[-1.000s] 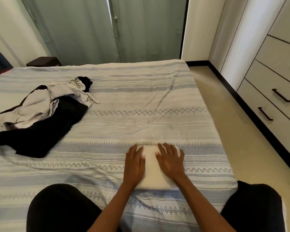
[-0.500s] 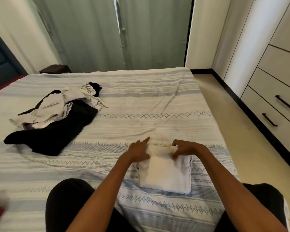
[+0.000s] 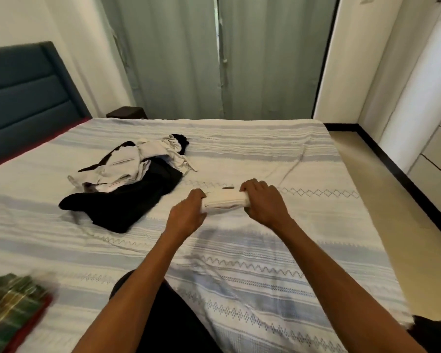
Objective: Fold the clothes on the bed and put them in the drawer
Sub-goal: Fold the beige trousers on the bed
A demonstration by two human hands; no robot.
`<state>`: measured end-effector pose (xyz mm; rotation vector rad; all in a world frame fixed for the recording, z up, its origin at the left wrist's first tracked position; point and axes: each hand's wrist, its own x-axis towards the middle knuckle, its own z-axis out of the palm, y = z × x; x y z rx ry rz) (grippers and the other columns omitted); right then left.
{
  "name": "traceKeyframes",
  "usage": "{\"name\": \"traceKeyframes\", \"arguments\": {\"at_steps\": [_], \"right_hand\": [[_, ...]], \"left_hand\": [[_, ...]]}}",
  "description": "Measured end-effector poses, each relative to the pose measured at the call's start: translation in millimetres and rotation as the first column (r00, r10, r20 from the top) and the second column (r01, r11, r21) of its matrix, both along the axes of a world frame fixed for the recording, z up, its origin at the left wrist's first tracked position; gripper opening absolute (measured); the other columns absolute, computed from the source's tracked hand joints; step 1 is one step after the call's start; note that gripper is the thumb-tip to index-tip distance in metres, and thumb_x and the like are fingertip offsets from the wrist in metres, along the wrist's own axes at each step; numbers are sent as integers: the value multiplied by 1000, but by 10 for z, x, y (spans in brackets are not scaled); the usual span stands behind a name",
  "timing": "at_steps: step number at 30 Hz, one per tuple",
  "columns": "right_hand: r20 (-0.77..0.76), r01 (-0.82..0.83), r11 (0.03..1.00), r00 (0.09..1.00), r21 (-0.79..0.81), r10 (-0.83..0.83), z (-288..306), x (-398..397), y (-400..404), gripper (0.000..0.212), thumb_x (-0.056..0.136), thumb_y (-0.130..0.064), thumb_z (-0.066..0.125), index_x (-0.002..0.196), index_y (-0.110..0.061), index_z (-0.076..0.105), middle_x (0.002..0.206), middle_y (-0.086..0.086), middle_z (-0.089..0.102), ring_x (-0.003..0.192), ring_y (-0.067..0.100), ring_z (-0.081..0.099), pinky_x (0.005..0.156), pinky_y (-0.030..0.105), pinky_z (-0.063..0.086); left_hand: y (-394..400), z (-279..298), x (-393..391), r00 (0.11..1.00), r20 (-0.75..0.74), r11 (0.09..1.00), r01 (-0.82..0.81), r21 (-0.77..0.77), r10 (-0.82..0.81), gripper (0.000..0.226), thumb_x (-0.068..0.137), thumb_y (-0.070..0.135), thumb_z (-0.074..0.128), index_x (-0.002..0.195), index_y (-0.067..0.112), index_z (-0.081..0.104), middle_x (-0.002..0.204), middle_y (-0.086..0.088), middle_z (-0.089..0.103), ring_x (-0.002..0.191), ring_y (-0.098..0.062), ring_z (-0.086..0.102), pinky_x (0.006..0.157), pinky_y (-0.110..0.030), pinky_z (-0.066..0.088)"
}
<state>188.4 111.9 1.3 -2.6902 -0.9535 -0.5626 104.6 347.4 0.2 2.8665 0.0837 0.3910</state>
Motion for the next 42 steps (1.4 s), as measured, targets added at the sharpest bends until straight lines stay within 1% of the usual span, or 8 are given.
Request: {"name": "traceKeyframes", "arguments": {"at_steps": [8, 12, 15, 18, 24, 27, 34, 42], "right_hand": [[-271, -101, 995, 958, 1, 97, -1478, -604, -22, 57, 58, -13, 73, 112, -19, 56, 125, 6, 55, 120, 29, 54, 92, 44, 51], [-467, -58, 937, 855, 343, 224, -1449, -604, -186, 45, 74, -27, 62, 119, -20, 62, 139, 2, 51, 131, 8, 39, 105, 34, 40], [-614, 317, 782, 782, 537, 105, -1299, -449, -157, 42, 93, -38, 60, 130, -19, 57, 140, 5, 51, 127, 16, 48, 100, 31, 43], [-868, 559, 773, 497, 300, -22, -1211, -253, -77, 72, 89, -48, 63, 147, -11, 39, 145, 17, 50, 126, 33, 53, 102, 41, 45], [-972, 669, 707, 202, 229, 123, -935, -178, 51, 40, 93, -26, 67, 122, 2, 64, 101, 12, 66, 84, 23, 60, 67, 31, 47], [-955, 681, 670, 223, 296, 195, -763, -235, 274, 33, 93, -21, 64, 122, -5, 63, 101, 9, 66, 84, 21, 59, 64, 30, 45], [-841, 573, 619, 313, 537, 441, -519, -340, 1560, 40, 92, -15, 51, 129, -27, 62, 117, 0, 68, 93, 15, 61, 65, 28, 44], [-737, 53, 766, 323, 640, 594, -500, -623, 3650, 53, 90, 1, 62, 138, -17, 50, 128, 1, 58, 113, 17, 57, 87, 25, 48]], "left_hand": [[22, -799, -413, 772, -620, 990, 103, -97, -141, 54, 85, 23, 71, 130, 15, 42, 140, -4, 39, 111, -29, 57, 89, -39, 48], [57, -621, -264, 830, -529, 936, -24, -351, -177, 29, 90, 21, 68, 115, 5, 68, 124, -12, 60, 109, -28, 61, 89, -30, 46], [24, -681, -248, 914, -374, 786, -346, -512, 158, 50, 90, 27, 70, 131, 5, 50, 134, -16, 43, 113, -32, 57, 93, -34, 44], [-92, -743, -261, 798, -582, 636, -533, -559, 157, 80, 92, 34, 67, 151, 4, 21, 151, -20, 35, 132, -37, 46, 103, -37, 42], [19, -694, -243, 700, -713, 257, -683, -684, -39, 47, 87, 35, 73, 120, 2, 64, 108, -15, 68, 86, -27, 65, 73, -36, 56], [188, -528, -259, 723, -685, 61, -682, -729, -89, 32, 88, 28, 70, 108, 4, 66, 89, -12, 67, 72, -24, 63, 63, -32, 56], [1215, -117, -712, 847, -429, 131, -486, -864, 313, 30, 96, 35, 54, 122, 19, 55, 101, -2, 60, 86, -16, 55, 70, -30, 44], [2659, -443, -1761, 576, -242, -15, -371, -929, 781, 36, 92, 12, 57, 126, 20, 51, 125, -7, 63, 103, -25, 63, 88, -48, 57]]}}
